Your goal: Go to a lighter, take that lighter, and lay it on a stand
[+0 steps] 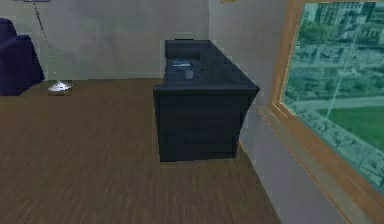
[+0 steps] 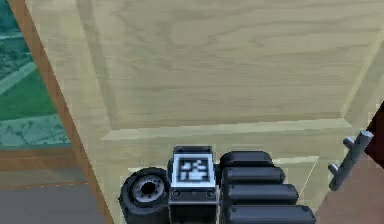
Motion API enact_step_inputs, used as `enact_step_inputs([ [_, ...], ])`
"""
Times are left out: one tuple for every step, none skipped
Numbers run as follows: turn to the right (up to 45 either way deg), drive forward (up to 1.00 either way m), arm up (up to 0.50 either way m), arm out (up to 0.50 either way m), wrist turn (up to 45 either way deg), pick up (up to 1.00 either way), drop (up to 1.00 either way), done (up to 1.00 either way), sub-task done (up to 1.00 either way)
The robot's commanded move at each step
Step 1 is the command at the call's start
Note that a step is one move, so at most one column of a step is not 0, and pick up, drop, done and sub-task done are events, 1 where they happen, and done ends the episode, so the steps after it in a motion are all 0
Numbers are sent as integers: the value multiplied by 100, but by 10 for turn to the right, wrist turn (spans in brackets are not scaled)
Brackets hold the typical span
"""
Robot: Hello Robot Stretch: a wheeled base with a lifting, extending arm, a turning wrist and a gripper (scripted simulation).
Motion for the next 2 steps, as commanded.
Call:
enact_step_inputs([
  [0,40,0,0,0,0,0,0,0],
  [-60,0,0,0,0,0,0,0,0],
])
